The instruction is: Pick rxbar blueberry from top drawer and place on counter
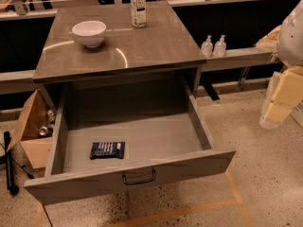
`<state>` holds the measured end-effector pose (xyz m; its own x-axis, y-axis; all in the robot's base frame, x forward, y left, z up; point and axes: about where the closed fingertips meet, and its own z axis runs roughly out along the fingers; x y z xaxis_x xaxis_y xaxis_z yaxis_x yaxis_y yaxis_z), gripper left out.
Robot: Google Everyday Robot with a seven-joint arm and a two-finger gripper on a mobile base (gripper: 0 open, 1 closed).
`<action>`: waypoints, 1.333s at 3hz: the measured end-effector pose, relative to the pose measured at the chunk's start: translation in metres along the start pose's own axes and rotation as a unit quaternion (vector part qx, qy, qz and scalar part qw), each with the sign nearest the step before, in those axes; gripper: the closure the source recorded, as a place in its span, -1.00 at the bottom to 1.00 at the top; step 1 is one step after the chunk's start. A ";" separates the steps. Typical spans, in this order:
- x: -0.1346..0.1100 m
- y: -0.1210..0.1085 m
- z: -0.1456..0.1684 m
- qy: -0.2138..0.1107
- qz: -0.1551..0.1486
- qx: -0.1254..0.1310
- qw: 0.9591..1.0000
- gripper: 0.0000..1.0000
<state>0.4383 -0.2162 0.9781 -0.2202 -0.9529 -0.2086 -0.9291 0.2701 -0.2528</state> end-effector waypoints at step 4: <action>-0.118 0.060 0.126 -0.196 -0.063 -0.104 0.973 -1.00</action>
Offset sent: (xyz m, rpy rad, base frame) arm 0.0167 0.0941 -0.0727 0.2667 0.0289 0.2401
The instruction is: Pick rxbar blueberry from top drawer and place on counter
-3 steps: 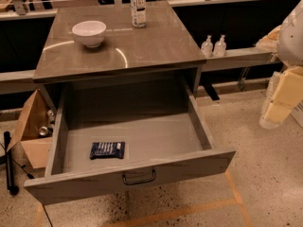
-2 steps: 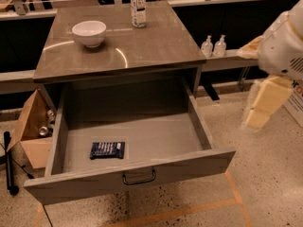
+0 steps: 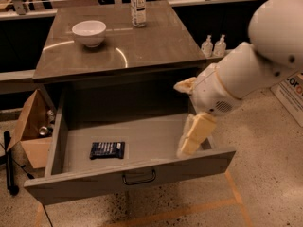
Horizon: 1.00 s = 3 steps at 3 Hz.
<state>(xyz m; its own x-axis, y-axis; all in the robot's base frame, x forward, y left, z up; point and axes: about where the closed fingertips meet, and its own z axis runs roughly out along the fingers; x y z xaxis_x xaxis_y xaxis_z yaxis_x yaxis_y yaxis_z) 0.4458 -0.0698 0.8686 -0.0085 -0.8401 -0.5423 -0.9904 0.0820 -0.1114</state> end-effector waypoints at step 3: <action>-0.069 -0.008 0.099 -0.074 -0.034 -0.023 0.996 -1.00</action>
Offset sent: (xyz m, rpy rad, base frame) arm 0.0473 0.1733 -0.0796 0.1747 -0.0159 0.1412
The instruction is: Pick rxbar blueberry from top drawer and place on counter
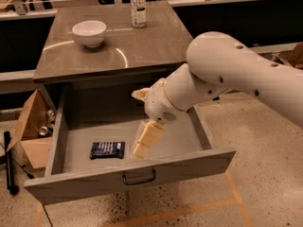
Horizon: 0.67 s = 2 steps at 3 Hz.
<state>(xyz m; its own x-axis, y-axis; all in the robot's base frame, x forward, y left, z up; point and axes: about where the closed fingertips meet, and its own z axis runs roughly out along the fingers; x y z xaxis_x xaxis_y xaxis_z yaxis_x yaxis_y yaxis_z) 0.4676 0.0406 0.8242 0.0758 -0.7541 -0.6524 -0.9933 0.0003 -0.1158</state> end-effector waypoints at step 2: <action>0.025 -0.076 0.026 -0.028 0.055 0.116 0.991 -1.00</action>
Offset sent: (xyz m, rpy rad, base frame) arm 0.1424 -0.0057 -0.0308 0.1676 -0.2060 -0.3874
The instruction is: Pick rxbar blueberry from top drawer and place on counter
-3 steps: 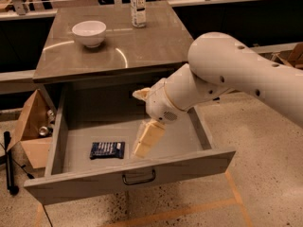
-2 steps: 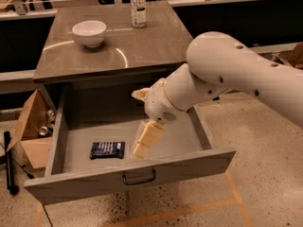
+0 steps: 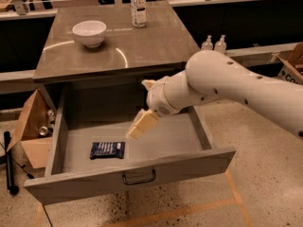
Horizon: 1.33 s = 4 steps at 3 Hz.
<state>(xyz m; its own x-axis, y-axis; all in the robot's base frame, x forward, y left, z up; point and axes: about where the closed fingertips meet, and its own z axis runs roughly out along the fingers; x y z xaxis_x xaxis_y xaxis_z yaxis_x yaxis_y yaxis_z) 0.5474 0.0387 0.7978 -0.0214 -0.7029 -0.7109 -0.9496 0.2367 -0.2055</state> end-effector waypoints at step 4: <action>0.043 -0.021 0.139 0.009 -0.001 -0.045 0.999 -1.00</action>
Offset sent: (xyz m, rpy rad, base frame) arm 0.0773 0.0463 -0.1028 -0.0035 0.0170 0.0336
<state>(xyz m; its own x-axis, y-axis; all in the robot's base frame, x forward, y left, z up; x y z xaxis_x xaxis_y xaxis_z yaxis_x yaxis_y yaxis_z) 0.6095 0.0969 0.6779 -0.0245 -0.7150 -0.6986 -0.9741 0.1742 -0.1441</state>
